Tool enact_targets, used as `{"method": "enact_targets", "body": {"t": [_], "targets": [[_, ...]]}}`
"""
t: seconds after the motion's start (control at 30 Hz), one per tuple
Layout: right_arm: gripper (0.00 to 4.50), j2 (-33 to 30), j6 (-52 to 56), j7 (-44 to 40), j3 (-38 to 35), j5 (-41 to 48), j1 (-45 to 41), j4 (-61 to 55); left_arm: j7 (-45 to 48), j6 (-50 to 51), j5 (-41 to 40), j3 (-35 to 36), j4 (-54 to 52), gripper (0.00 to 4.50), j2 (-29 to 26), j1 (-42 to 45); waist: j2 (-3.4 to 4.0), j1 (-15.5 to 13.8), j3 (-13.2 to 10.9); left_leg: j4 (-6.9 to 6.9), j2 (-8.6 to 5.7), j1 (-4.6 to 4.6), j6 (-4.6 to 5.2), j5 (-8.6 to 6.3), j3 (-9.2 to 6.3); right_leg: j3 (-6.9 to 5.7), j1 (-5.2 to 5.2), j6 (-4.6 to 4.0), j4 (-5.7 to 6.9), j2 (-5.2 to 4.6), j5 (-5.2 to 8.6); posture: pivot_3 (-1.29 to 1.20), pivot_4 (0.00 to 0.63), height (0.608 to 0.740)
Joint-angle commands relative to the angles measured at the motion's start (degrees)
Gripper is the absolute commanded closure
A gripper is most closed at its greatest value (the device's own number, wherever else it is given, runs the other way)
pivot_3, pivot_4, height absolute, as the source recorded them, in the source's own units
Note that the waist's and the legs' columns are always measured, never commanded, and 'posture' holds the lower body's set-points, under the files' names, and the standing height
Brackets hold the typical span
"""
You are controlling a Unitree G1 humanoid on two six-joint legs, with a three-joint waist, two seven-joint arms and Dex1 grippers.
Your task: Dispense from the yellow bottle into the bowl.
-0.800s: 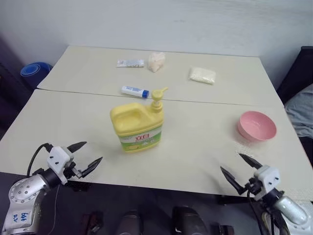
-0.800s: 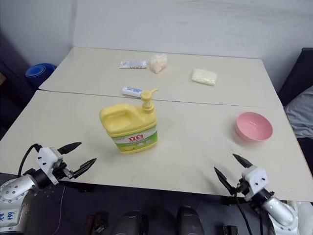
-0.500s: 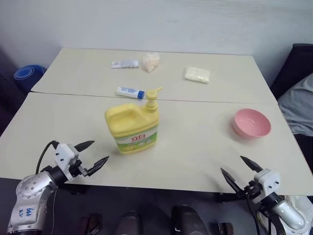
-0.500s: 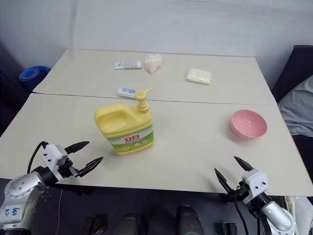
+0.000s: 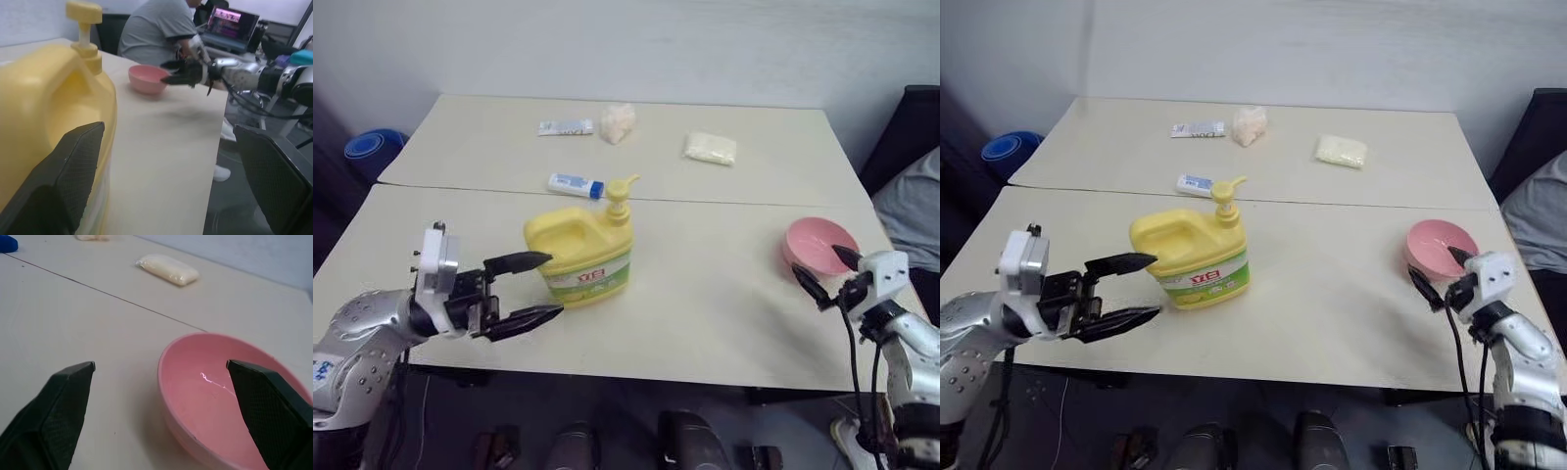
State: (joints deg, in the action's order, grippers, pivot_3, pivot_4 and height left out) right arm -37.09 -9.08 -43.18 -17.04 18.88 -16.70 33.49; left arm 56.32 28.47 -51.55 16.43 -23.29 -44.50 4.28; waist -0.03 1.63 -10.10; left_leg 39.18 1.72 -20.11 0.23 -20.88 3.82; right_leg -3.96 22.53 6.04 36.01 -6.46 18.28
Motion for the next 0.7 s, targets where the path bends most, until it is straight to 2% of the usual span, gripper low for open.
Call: {"method": "enact_targets", "body": {"t": [0.03, 0.33, 0.43, 0.7], "targets": [[0.0, -1.3, 1.0, -0.7, 1.6, -2.8, -6.6, 8.8, -0.6, 1.0, -0.9, -0.4, -2.9, 0.03, 0.3, 0.8, 0.01, 0.0, 0.0, 0.0, -0.03, 0.0, 0.01, 0.0, 0.01, 0.01, 0.0, 0.01, 0.0, 0.01, 0.0, 0.0, 0.15, 0.74], [0.0, -0.8, 2.7, -1.3, 5.9, -8.1, -16.1, 18.0, -1.1, 1.9, -1.9, 0.3, -4.6, 0.03, 0.8, 1.3, 0.01, -0.1, 0.0, 0.01, -0.01, -0.04, -0.02, 0.02, 0.01, 0.0, 0.02, 0.01, -0.02, 0.14, 0.0, 0.0, 0.15, 0.74], [0.64, -0.7, 4.2, 0.5, 6.1, -9.0, -18.6, 19.9, -1.1, 2.1, -2.0, 0.4, -4.8, 0.0, 0.6, 1.8, 0.01, 0.0, 0.0, 0.04, -0.04, -0.07, -0.02, 0.02, -0.01, -0.01, 0.02, 0.01, -0.02, 0.13, -0.01, 0.0, 0.15, 0.74], [3.44, -1.0, 3.6, 1.5, 7.1, -10.9, -21.4, 22.4, -0.9, 2.2, -2.1, 0.5, -5.0, 0.0, 0.4, 3.1, 0.01, 0.1, 0.0, 0.04, -0.02, -0.07, -0.05, 0.04, -0.01, -0.03, 0.02, 0.02, -0.02, 0.22, -0.01, 0.0, 0.15, 0.74]]}}
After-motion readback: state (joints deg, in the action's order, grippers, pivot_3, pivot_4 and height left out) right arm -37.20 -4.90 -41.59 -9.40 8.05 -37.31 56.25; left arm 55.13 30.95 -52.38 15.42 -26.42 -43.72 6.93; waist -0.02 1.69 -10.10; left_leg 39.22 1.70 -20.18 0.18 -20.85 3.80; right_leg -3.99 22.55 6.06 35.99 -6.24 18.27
